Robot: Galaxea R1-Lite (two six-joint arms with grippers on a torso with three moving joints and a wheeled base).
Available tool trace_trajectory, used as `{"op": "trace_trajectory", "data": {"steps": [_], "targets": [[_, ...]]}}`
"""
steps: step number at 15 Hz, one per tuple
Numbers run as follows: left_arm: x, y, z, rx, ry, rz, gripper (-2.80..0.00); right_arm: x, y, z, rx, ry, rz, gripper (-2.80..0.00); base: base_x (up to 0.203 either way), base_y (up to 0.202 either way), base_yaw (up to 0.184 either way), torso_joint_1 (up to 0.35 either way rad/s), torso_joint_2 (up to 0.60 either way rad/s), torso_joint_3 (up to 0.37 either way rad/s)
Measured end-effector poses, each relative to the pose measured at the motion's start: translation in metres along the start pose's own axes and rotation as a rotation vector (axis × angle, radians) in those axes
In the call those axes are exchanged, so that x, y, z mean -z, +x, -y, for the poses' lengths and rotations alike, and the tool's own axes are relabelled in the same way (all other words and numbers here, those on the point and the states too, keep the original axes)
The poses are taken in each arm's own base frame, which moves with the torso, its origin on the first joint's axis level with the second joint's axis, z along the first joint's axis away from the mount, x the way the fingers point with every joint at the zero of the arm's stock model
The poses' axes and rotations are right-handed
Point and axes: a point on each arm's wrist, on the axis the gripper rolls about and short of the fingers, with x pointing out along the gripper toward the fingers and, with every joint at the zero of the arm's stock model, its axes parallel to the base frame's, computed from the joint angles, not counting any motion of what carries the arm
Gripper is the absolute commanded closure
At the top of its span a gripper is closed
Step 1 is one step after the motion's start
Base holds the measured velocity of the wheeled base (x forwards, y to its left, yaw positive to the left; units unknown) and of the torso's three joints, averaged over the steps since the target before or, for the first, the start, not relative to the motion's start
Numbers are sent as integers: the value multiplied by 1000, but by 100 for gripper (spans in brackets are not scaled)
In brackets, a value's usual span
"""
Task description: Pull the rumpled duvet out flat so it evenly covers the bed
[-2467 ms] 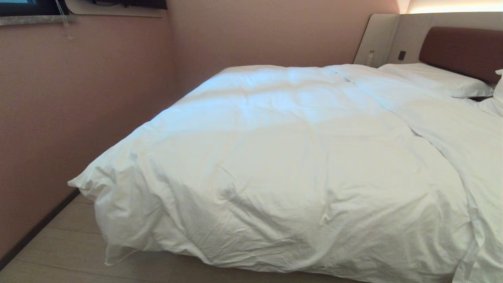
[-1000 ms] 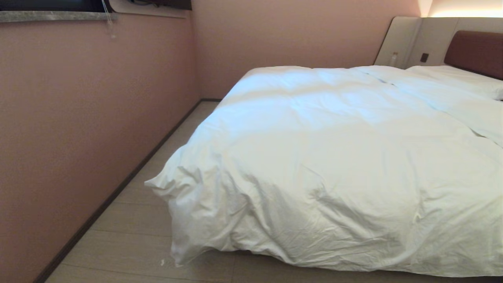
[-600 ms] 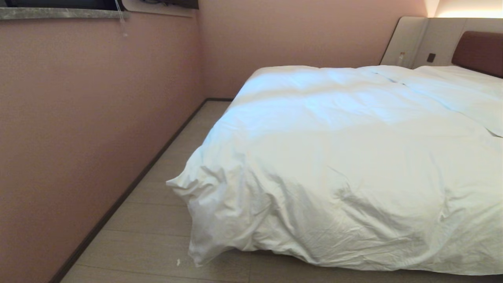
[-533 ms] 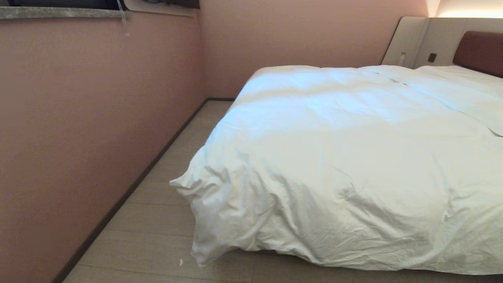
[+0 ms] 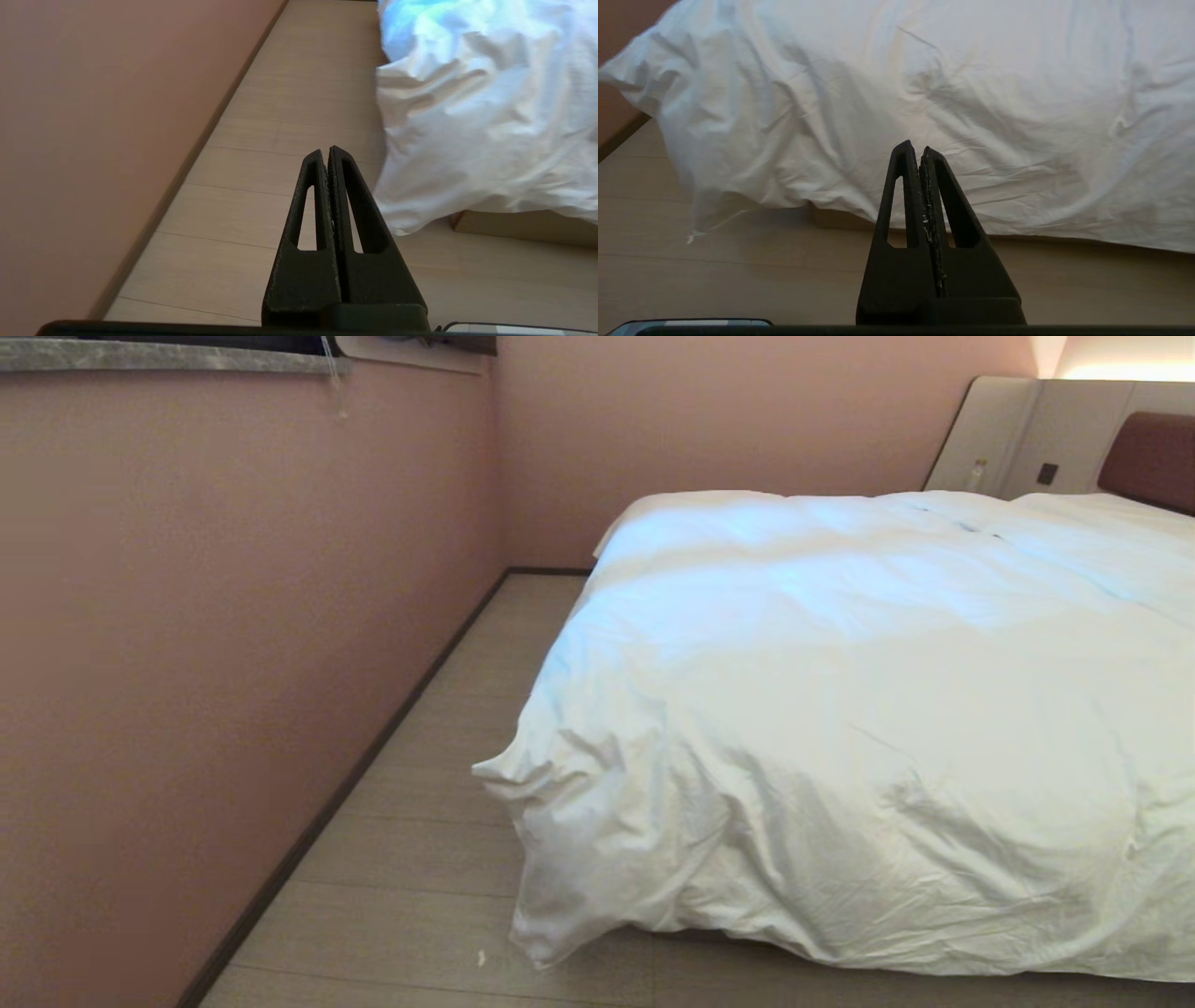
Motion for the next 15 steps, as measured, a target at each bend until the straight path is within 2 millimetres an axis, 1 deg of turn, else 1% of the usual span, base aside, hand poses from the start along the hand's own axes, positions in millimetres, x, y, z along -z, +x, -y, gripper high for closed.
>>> {"op": "trace_trajectory", "data": {"steps": [12, 15], "targets": [[0, 0, 0, 0, -1, 0, 0, 0, 0, 0, 0, -3, -1, 0, 0, 194, 0, 2, 2, 1], [0, 0, 0, 0, 0, -1, 0, 0, 0, 0, 0, -2, 0, 0, 0, 56, 1, 2, 1, 1]]}}
